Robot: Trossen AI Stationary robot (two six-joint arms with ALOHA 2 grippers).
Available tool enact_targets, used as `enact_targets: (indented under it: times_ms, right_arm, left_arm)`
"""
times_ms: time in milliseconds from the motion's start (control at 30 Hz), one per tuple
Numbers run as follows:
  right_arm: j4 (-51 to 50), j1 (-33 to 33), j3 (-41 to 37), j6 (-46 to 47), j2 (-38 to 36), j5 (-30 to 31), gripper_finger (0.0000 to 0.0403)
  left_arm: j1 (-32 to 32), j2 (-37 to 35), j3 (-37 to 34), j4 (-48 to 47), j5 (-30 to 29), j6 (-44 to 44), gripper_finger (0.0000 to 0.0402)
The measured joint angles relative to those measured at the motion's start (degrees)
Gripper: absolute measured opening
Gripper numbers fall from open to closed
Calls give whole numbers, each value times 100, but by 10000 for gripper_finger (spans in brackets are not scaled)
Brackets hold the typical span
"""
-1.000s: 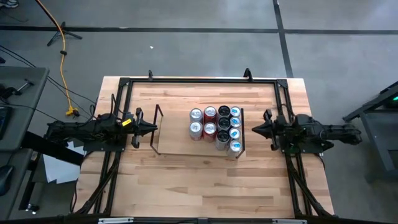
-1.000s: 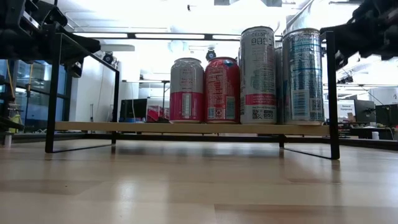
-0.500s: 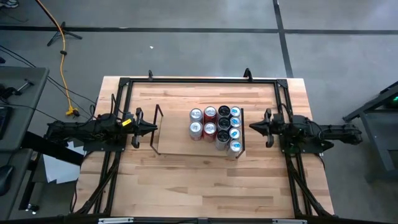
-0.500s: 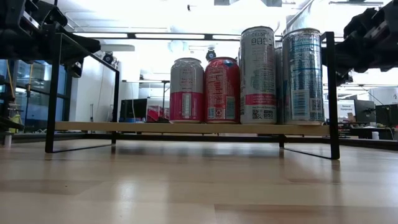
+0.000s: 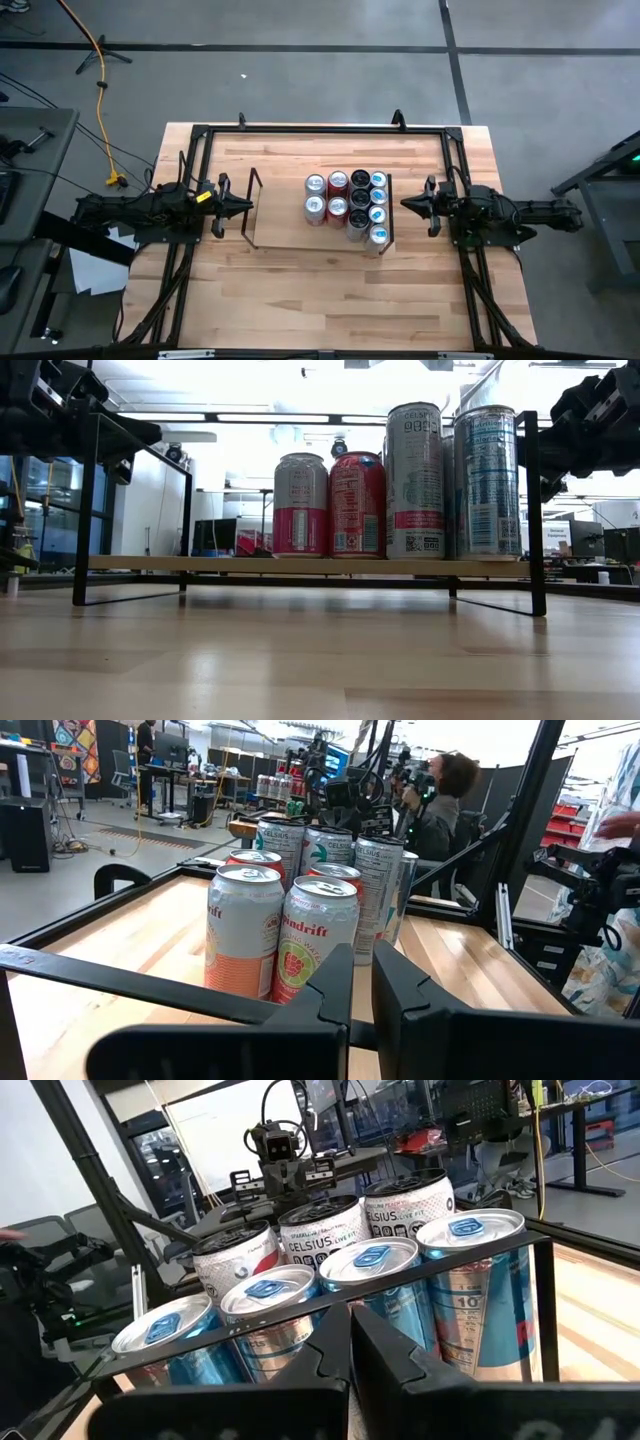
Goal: Place canned beverage on shelf
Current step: Return to Home Position
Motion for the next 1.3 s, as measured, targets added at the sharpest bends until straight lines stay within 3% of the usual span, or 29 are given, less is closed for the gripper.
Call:
enact_targets:
  times_ms: [1300]
  right_arm:
    - [39, 0, -9, -3, -70, 0, 0]
  left_arm:
    - [0, -22, -2, -11, 2, 0, 0]
